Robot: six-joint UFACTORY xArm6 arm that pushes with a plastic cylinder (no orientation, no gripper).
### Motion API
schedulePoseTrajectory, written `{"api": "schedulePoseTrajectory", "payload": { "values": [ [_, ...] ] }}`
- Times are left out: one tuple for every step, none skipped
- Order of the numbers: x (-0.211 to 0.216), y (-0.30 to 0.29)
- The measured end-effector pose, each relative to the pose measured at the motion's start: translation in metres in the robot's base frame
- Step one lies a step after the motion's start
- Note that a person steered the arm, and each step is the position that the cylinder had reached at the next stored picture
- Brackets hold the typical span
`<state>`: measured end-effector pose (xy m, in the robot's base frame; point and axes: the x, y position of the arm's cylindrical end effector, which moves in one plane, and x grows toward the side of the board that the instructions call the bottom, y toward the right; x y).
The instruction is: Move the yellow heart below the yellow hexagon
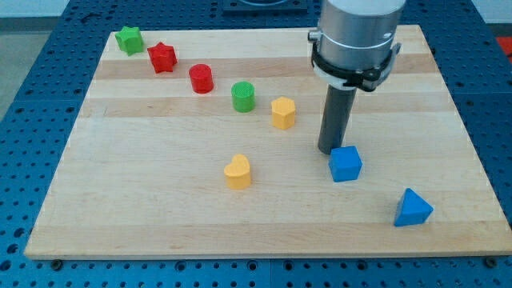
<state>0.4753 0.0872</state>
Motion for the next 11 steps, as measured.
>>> {"api": "schedulePoseTrajectory", "payload": {
  "values": [
    [0.009, 0.002],
    [0.02, 0.013],
    [0.02, 0.004],
    [0.013, -0.04],
    [0.011, -0.078],
    [0.011, -0.127],
    [0.013, -0.177],
    [0.033, -0.196],
    [0.051, -0.194],
    [0.052, -0.171],
    [0.052, -0.156]
  ]
}}
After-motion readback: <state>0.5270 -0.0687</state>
